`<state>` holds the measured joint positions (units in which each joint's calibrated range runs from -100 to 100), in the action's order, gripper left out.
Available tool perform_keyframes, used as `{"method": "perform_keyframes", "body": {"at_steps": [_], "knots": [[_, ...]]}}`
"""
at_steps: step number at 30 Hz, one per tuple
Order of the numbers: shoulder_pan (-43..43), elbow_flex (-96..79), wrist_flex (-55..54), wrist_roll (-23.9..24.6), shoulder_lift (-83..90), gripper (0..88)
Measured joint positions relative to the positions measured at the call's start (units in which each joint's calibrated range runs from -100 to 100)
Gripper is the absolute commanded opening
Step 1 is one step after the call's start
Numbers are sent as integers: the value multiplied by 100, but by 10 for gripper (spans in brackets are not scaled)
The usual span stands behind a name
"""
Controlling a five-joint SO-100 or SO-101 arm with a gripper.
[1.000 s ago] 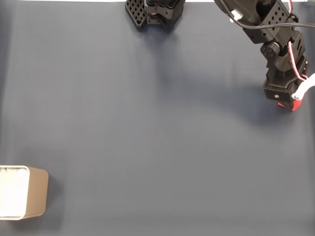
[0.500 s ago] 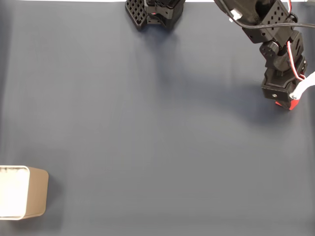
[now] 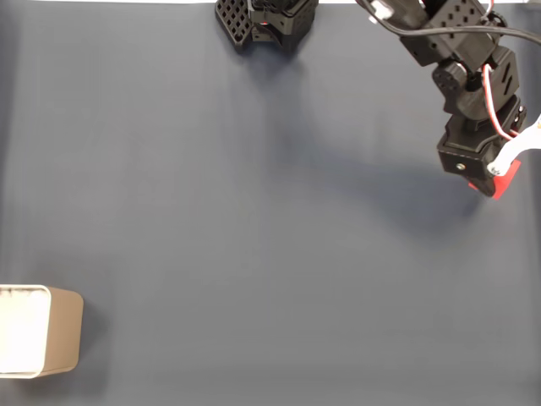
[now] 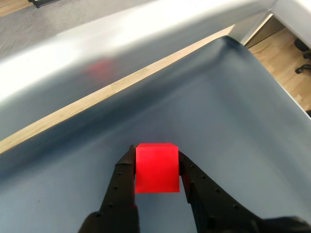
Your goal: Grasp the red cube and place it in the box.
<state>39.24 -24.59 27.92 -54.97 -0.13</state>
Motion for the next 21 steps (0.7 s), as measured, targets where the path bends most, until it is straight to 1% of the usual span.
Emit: {"method": "perform_keyframes", "body": {"at_steps": [21], "knots": [[-1499, -54, 1034, 34, 1511, 85]]}}
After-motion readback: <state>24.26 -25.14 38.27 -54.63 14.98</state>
